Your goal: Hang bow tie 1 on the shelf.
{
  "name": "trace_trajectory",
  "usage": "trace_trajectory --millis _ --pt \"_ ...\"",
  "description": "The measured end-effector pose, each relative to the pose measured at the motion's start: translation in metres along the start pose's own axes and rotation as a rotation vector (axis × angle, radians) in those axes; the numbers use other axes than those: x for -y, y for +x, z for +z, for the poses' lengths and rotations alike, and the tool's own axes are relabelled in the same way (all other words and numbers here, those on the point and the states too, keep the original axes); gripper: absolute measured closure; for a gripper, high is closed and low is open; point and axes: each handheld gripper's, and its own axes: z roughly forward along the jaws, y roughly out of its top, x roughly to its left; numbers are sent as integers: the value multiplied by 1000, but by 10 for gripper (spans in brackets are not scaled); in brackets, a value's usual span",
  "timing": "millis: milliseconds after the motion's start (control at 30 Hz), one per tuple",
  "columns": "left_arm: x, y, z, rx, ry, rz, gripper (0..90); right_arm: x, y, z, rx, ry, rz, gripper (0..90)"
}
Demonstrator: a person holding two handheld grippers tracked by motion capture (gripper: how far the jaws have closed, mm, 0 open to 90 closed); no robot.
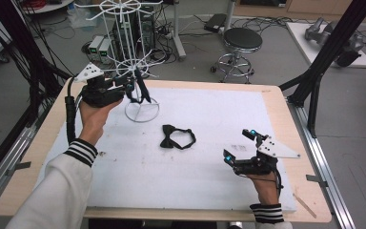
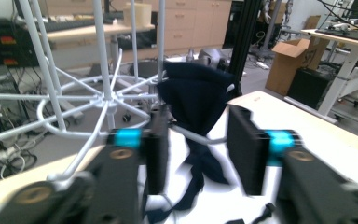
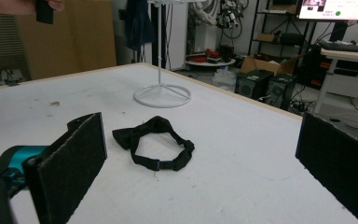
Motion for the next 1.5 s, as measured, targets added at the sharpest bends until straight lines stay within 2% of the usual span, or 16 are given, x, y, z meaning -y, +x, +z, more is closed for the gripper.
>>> trace_trajectory --millis 200,467,533,633,800,900,967,1067,1100,1167,1233,1367,1500 --pt "1 -2 -6 32 -21 23 390 1 1 1 0 4 -1 11" --pt "-1 -12 -16 67 -53 127 256 3 2 -3 12 -15 -8 11" --pt "-1 -15 -21 68 -75 143 226 3 2 -5 17 -19 -9 11" --pt "1 -17 -29 67 -80 159 166 6 3 -7 36 -24 -21 11" --pt "11 -16 -45 63 -98 197 153 13 6 -10 73 -31 -30 11" --pt "18 -13 -58 56 -110 198 144 20 7 -13 109 -34 -22 11" --pt "23 -10 -66 46 -117 206 144 22 8 -13 139 -17 -11 11" --pt "30 -7 -76 38 -127 200 143 20 10 -15 170 -51 -35 11" --pt "32 -6 -78 37 -132 198 143 20 11 -16 179 -60 -29 11" --pt "37 -5 -83 34 -138 196 143 20 13 -16 194 -63 -29 11" --pt "41 -4 -87 32 -142 201 143 25 14 -17 215 -89 -33 11" --pt "49 -4 -93 34 -162 201 143 37 14 -22 230 -77 -3 11" --pt "57 -4 -98 26 -172 207 143 43 15 -27 260 -102 -42 11"
